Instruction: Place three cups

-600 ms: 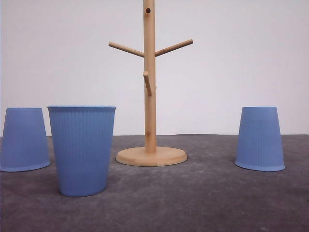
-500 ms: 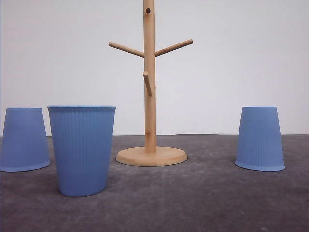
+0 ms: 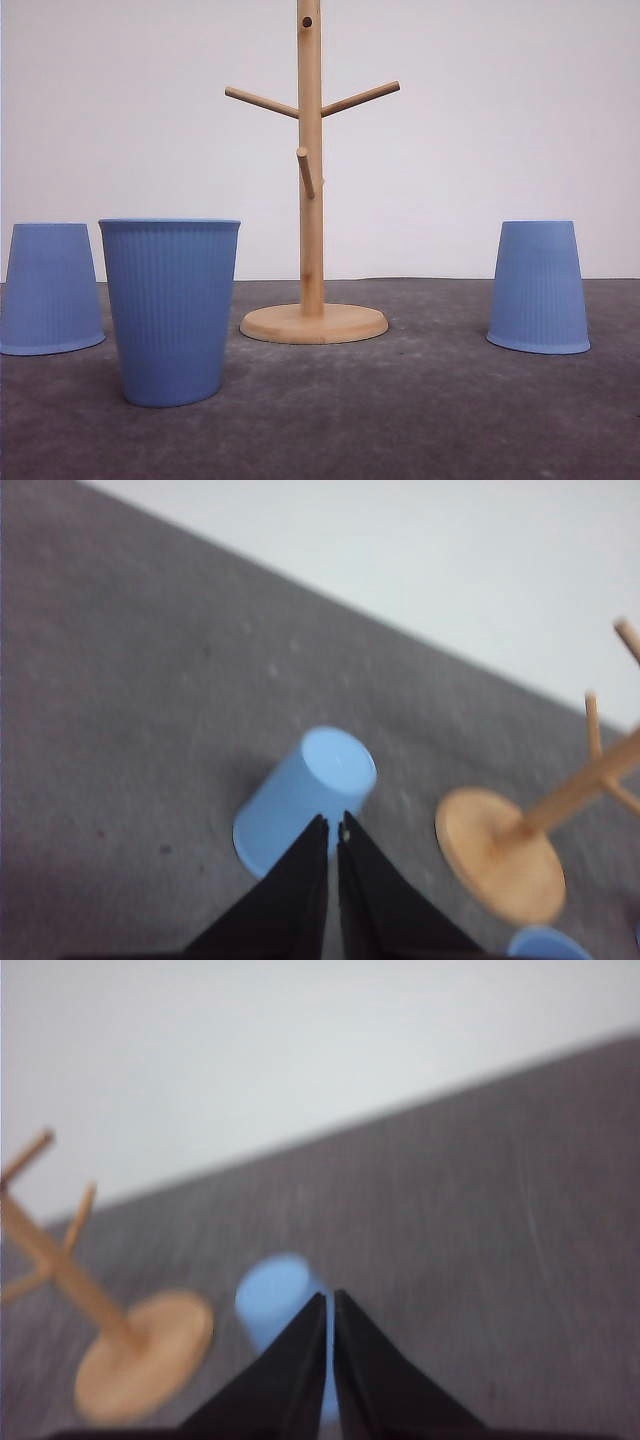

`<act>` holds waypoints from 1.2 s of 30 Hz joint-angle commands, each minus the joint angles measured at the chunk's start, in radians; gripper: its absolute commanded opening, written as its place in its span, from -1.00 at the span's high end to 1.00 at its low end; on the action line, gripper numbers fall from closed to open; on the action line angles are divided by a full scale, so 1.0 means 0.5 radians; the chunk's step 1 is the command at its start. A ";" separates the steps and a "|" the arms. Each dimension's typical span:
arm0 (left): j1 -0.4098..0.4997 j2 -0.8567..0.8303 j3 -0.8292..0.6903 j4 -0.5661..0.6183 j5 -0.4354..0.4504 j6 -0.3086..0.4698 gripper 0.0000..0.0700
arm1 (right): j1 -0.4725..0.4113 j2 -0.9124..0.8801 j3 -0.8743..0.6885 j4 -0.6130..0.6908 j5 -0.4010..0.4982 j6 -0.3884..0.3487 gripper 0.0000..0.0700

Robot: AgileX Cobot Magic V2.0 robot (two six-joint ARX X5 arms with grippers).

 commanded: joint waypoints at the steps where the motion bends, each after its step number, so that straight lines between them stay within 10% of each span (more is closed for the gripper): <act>1: -0.001 0.106 0.102 -0.081 0.071 0.121 0.99 | -0.001 0.091 0.109 -0.154 -0.050 -0.082 0.98; 11: -0.007 0.619 0.316 -0.324 0.512 0.442 0.99 | -0.001 0.560 0.293 -0.441 -0.344 -0.540 0.98; 28: -0.513 0.735 0.370 -0.298 0.504 1.037 0.91 | 0.420 0.692 0.294 -0.392 -0.347 -0.876 0.96; 30: -0.513 0.735 0.379 -0.290 0.502 1.023 0.66 | 0.420 0.692 0.293 -0.391 -0.346 -0.891 0.68; 33: -0.513 0.735 0.392 -0.295 0.467 0.901 -0.25 | 0.420 0.692 0.294 -0.377 -0.302 -0.893 -0.22; 36: -0.513 0.735 0.399 -0.294 0.448 0.796 -0.28 | 0.420 0.692 0.294 -0.361 -0.297 -0.890 -0.28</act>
